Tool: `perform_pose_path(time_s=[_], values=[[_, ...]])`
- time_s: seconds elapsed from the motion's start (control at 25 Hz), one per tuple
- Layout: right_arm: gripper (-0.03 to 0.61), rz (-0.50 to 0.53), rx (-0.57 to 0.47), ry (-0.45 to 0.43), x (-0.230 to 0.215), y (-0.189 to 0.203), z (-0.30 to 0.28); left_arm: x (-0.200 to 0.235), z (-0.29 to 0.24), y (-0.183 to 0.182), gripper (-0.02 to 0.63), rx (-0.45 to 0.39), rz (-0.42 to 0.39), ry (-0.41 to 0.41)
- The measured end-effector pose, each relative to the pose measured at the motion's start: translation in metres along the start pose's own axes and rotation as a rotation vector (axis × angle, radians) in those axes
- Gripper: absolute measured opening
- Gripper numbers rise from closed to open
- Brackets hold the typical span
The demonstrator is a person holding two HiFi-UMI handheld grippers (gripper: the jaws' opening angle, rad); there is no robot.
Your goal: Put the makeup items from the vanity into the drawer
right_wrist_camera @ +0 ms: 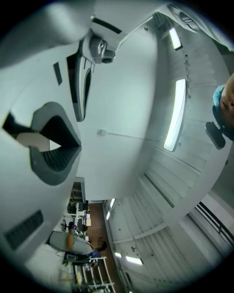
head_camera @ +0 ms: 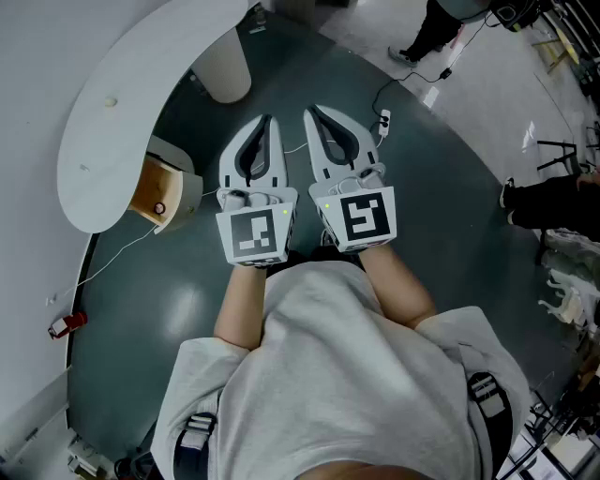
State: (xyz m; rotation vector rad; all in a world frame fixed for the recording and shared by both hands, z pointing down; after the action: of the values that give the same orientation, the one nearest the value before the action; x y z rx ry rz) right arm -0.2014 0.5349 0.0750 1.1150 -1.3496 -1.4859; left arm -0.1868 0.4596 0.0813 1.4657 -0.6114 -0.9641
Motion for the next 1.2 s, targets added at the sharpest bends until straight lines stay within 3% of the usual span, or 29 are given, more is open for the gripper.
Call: perform_pose_path(time_s=[0.28,0.72,0.96,1.2], values=[[0.014,-0.032,-0.02,-0.029,0.028,0.002,-0.016,0.022,0.008,0.008,0.006,0.029,-0.001,0.033],[0.014,-0.055,0.023,-0.058,0.048,0.03,-0.072,0.084,-0.002,0.045,0.006,0.065,0.029,-0.04],[0.014,-0.068,0.027,-0.174,0.029,0.033,-0.148,0.122,-0.053,0.062,0.006,0.099,0.016,-0.153],[0.014,-0.09,0.065,-0.363,0.015,0.032,-0.242,0.166,-0.122,0.072,0.006,0.15,0.004,-0.299]])
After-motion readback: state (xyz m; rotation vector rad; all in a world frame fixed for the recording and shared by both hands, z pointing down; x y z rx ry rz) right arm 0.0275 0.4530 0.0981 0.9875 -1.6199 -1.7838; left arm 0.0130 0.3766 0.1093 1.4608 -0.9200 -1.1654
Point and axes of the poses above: the fingertips, and each gripper's own axes: z backward along the fingers, x to its left, y out of its underside, the point moved 2 cm from there along z, backward along the fingers, and after that the axes turned 12 degrees about -z, right-handed, at the moved point
